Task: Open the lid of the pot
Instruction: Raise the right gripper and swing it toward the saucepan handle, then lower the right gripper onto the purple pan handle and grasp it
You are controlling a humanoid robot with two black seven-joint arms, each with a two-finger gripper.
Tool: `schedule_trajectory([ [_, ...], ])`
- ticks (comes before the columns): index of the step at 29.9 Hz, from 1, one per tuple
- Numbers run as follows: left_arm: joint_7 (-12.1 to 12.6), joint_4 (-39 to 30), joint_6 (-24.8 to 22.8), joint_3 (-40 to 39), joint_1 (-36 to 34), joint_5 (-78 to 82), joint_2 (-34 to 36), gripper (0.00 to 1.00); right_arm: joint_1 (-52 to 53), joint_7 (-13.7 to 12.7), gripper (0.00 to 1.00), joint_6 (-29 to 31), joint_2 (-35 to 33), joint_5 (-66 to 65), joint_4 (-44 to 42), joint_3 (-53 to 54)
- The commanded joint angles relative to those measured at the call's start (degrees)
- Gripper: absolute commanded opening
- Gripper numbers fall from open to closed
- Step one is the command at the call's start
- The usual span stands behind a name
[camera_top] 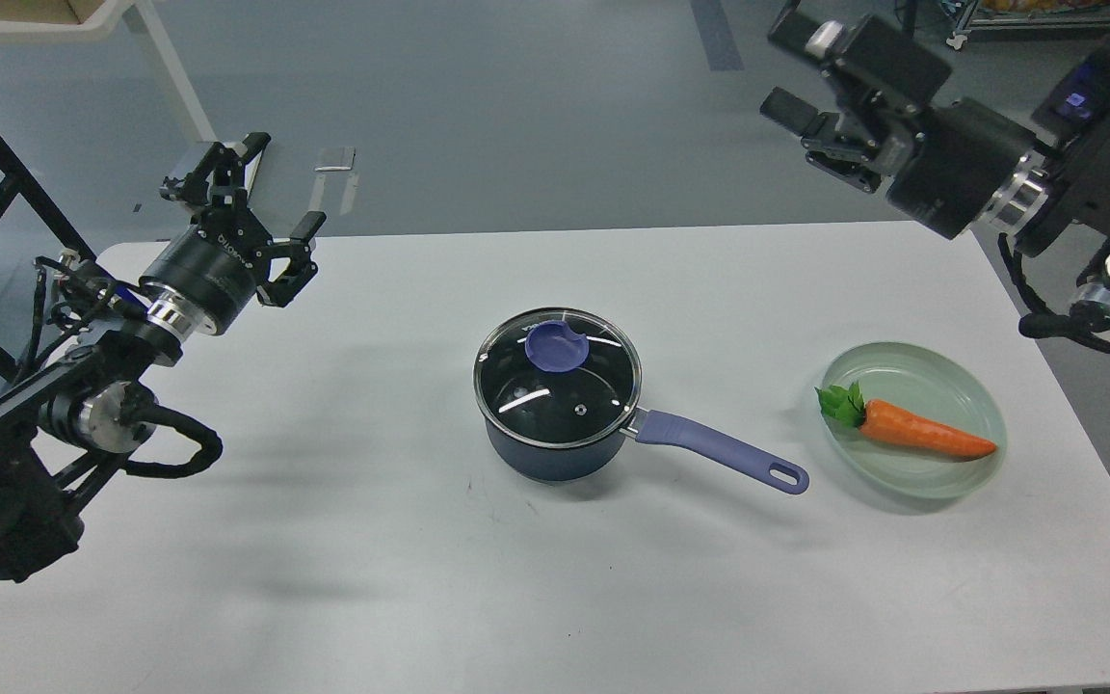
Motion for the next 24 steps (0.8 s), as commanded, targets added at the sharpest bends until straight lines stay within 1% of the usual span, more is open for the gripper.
schedule_trajectory([
  [1,0.01,-0.20,0.06,-0.09,-0.06,-0.10,0.17,0.99,6.67,0.55,1.00,0.01,0.90,-13.50,1.32,-9.07],
  [4,0.01,-0.38,-0.02,-0.09,-0.06,-0.19,0.69,0.99,9.05,0.55,1.00,0.01,1.43,-22.48,2.11,-14.26],
  [8,-0.08,-0.47,-0.02,-0.17,-0.06,-0.27,0.78,0.99,12.21,0.55,1.00,0.01,2.31,-38.90,2.73,-24.10],
  [11,-0.08,-0.73,-0.02,-0.26,-0.14,-0.27,0.87,0.99,12.92,0.55,1.00,0.10,4.33,-45.34,2.47,-28.76],
  [19,-0.08,-0.99,-0.02,-0.26,-0.14,-0.27,0.69,0.99,10.38,0.55,0.98,2.74,4.51,-46.15,2.02,-31.41],
  [22,-0.08,-1.08,0.06,-0.26,-0.14,-0.27,0.69,0.99,9.41,0.55,0.95,2.91,4.60,-46.23,1.50,-31.41],
  [24,-0.08,-1.08,0.06,-0.26,-0.14,-0.27,0.61,0.99,8.97,0.55,0.91,2.91,4.60,-46.15,0.62,-31.50],
])
